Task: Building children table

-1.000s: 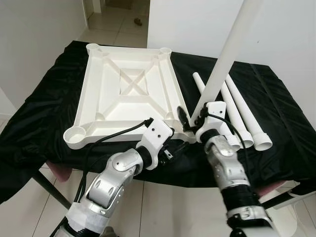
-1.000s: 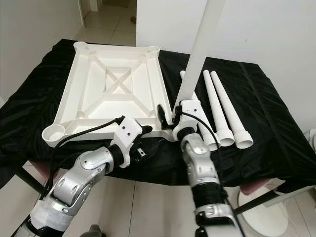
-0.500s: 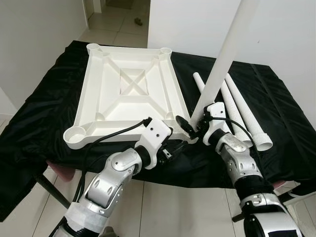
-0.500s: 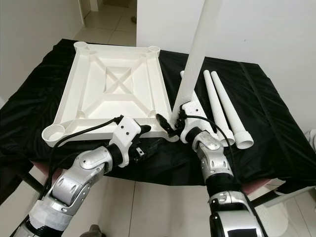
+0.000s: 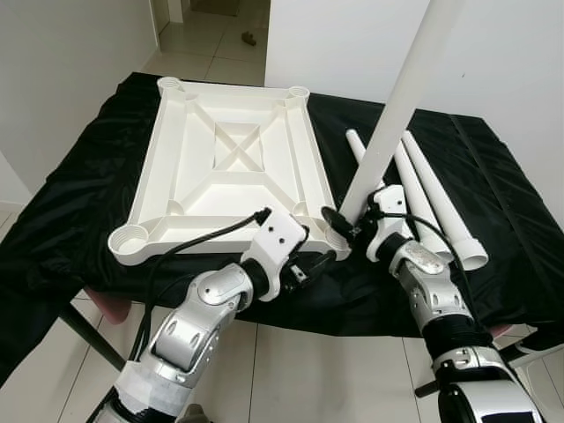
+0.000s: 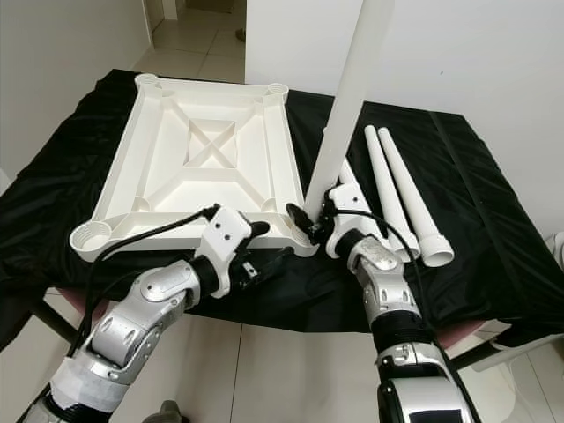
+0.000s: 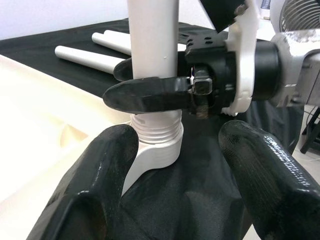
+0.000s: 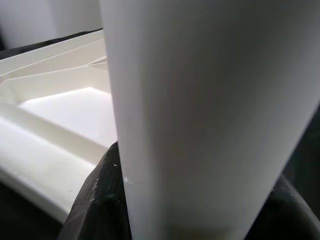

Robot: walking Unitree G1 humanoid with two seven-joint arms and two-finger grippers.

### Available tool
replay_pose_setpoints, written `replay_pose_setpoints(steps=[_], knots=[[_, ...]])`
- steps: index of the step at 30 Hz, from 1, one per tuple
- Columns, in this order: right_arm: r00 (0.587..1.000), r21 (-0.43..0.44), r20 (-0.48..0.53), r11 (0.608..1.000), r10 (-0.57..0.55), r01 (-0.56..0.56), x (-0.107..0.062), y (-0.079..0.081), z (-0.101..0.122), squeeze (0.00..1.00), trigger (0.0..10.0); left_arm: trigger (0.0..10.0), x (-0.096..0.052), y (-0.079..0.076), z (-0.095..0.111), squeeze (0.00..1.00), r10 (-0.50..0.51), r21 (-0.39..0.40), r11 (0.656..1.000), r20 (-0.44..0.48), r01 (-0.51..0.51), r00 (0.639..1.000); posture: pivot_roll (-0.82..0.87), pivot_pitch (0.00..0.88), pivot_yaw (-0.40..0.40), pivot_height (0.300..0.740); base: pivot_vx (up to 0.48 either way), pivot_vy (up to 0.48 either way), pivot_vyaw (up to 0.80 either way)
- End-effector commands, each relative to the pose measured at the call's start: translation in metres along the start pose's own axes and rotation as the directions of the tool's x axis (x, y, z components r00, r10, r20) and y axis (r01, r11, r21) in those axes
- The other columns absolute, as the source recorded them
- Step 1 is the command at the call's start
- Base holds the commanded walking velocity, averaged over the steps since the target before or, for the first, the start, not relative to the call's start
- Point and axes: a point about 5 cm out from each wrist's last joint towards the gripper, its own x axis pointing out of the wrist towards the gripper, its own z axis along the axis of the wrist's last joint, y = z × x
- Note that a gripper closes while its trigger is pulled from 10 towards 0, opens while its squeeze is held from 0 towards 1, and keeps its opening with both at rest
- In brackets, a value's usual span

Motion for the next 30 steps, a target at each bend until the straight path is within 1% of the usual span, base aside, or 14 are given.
replay_pose_setpoints(steps=[1,3,5,7,12,13,14,16,17,20,21,28,29,30], knots=[[0.994,0.009,-0.069,0.996,-0.084,0.085,-0.006,-0.003,-0.016,0.00,10.0,10.0,0.001,-0.003,-0.001,0.00,-0.019,-0.010,1.000,-0.008,0.019,1.000,0.17,0.024,-0.062,0.740,0.000,0.000,0.00],[0.992,0.011,-0.068,0.994,-0.107,0.108,-0.006,-0.002,-0.016,0.00,10.0,10.0,0.000,-0.003,-0.001,0.00,-0.019,-0.012,1.000,-0.008,0.019,1.000,0.17,0.024,-0.062,0.740,0.000,0.000,0.00],[0.974,0.028,-0.074,0.976,-0.215,0.217,-0.003,0.000,-0.017,0.00,10.0,10.0,0.000,-0.003,-0.001,0.00,-0.018,-0.013,1.000,-0.010,0.017,1.000,0.17,0.024,-0.062,0.740,0.000,0.000,0.00],[0.974,0.028,-0.074,0.976,-0.215,0.217,-0.003,0.000,-0.017,0.00,10.0,10.0,0.000,-0.003,-0.001,0.00,-0.018,-0.013,1.000,-0.010,0.017,1.000,0.17,0.024,-0.062,0.740,0.000,0.000,0.00],[0.856,0.073,-0.092,0.853,-0.509,0.516,-0.001,0.001,-0.017,0.00,10.0,10.0,0.000,-0.004,-0.001,0.00,-0.019,-0.015,1.000,-0.009,0.019,1.000,0.17,0.020,-0.066,0.740,0.000,0.000,0.00],[0.856,0.073,-0.092,0.853,-0.509,0.516,-0.001,0.001,-0.017,0.00,10.0,10.0,0.000,-0.004,-0.001,0.00,-0.019,-0.015,1.000,-0.009,0.019,1.000,0.17,0.020,-0.066,0.740,0.000,0.000,0.00],[0.827,0.064,-0.091,0.826,-0.554,0.560,-0.002,0.001,-0.017,0.00,10.0,10.0,0.000,-0.004,-0.001,0.00,-0.020,-0.016,1.000,-0.010,0.019,1.000,0.17,0.020,-0.067,0.740,0.000,0.000,0.00],[0.719,0.054,-0.101,0.718,-0.687,0.694,-0.007,0.001,-0.019,0.00,10.0,10.0,0.000,-0.005,-0.001,0.00,-0.021,-0.017,1.000,-0.010,0.020,1.000,0.17,0.016,-0.066,0.740,0.000,0.000,0.00],[0.696,0.084,-0.122,0.691,-0.708,0.718,-0.006,0.003,-0.021,0.00,10.0,10.0,0.000,-0.005,-0.001,0.00,-0.021,-0.017,1.000,-0.009,0.021,1.000,0.17,0.015,-0.067,0.740,0.000,0.000,0.00],[0.686,0.117,-0.127,0.676,-0.717,0.728,-0.005,0.006,-0.020,0.00,10.0,10.0,0.000,-0.005,-0.001,0.00,-0.021,-0.018,1.000,-0.009,0.021,1.000,0.17,0.015,-0.067,0.740,0.000,0.000,0.00],[0.737,0.152,-0.089,0.722,-0.670,0.675,0.003,0.013,-0.013,0.00,10.0,10.0,0.001,-0.005,-0.001,0.00,-0.023,-0.018,1.000,-0.009,0.022,1.000,0.17,0.009,-0.069,0.740,0.000,0.000,0.00],[0.775,0.148,-0.061,0.762,-0.630,0.631,0.004,0.013,-0.011,0.00,10.0,10.0,0.001,-0.005,-0.001,0.00,-0.023,-0.016,1.000,-0.008,0.023,1.000,0.17,0.002,-0.071,0.740,0.000,0.000,0.00],[0.775,0.148,-0.059,0.762,-0.630,0.631,0.004,0.013,-0.011,0.45,10.0,10.0,0.001,-0.005,-0.001,0.00,-0.022,-0.017,1.000,-0.008,0.022,1.000,0.17,0.001,-0.072,0.740,0.000,0.000,0.00],[0.786,0.157,-0.052,0.772,-0.616,0.616,0.004,0.014,-0.010,1.00,10.0,10.0,0.001,-0.005,-0.001,0.00,-0.022,-0.017,1.000,-0.007,0.022,1.000,0.17,0.001,-0.072,0.740,0.000,0.000,0.00]])
